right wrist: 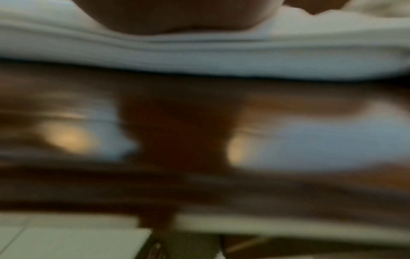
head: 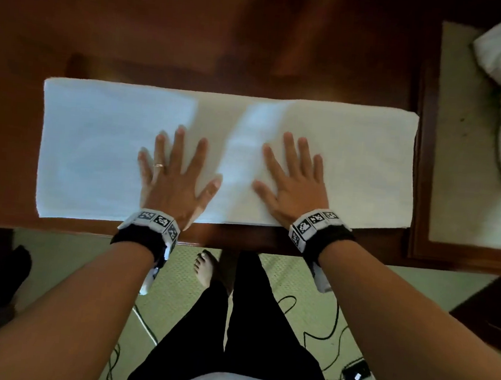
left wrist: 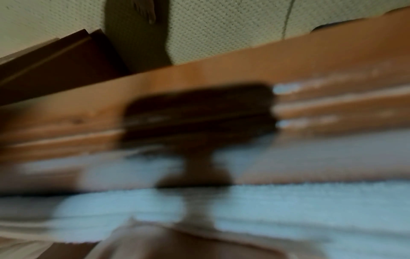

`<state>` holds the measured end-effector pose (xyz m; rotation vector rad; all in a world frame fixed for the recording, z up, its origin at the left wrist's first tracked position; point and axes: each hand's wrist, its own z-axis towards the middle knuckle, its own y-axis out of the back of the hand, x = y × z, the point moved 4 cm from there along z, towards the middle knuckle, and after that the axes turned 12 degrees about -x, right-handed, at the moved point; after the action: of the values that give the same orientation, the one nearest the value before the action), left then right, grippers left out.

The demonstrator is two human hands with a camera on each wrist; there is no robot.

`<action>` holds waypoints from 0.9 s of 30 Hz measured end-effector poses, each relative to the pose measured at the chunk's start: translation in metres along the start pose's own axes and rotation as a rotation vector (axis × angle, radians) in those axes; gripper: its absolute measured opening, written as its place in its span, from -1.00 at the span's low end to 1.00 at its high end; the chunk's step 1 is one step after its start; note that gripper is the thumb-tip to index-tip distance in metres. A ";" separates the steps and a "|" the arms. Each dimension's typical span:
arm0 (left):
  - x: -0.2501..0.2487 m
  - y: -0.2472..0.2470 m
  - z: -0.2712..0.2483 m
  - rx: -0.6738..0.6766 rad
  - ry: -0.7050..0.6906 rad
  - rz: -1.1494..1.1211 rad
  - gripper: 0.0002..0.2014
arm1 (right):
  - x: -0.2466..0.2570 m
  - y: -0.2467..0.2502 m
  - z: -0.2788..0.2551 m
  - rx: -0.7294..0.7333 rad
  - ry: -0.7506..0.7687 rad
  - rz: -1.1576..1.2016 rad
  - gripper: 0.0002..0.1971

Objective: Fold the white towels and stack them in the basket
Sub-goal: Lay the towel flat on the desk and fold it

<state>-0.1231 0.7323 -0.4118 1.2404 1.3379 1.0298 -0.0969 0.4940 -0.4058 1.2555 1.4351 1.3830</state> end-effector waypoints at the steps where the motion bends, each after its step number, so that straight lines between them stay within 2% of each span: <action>1: -0.002 0.000 -0.001 -0.015 0.003 0.008 -0.26 | -0.026 0.002 -0.009 -0.011 -0.074 -0.001 -0.28; 4: -0.002 -0.001 -0.002 -0.020 0.010 -0.003 -0.25 | -0.103 0.013 -0.043 -0.007 -0.351 0.011 -0.29; 6: -0.002 -0.001 -0.001 -0.024 0.013 -0.003 -0.25 | -0.132 0.020 -0.056 -0.023 -0.430 0.009 -0.30; 8: 0.001 0.000 0.001 -0.024 0.012 -0.006 -0.23 | -0.145 0.026 -0.058 -0.089 -0.448 0.029 -0.38; 10: 0.009 0.002 0.001 -0.029 0.008 0.000 -0.23 | -0.147 0.033 -0.055 -0.220 -0.474 0.060 -0.53; 13: 0.031 0.005 -0.002 -0.037 0.008 0.008 -0.22 | -0.149 0.042 -0.051 -0.368 -0.608 0.123 -0.63; 16: 0.051 0.008 -0.009 -0.043 0.017 0.007 -0.21 | -0.149 0.041 -0.046 -0.287 -0.849 0.338 -0.61; 18: 0.058 0.010 -0.013 -0.027 0.023 0.010 -0.19 | -0.144 0.040 -0.041 -0.223 -0.943 0.399 -0.56; 23: 0.058 0.015 -0.011 0.008 0.053 0.008 -0.18 | -0.143 0.035 -0.032 -0.043 -1.072 0.594 -0.58; 27: 0.050 0.029 -0.006 0.057 0.058 0.023 -0.15 | -0.149 0.049 -0.016 0.048 -0.990 0.672 -0.77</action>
<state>-0.1232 0.7858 -0.3883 1.2794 1.4090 1.0566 -0.0722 0.3417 -0.3708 2.1442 0.3624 0.8288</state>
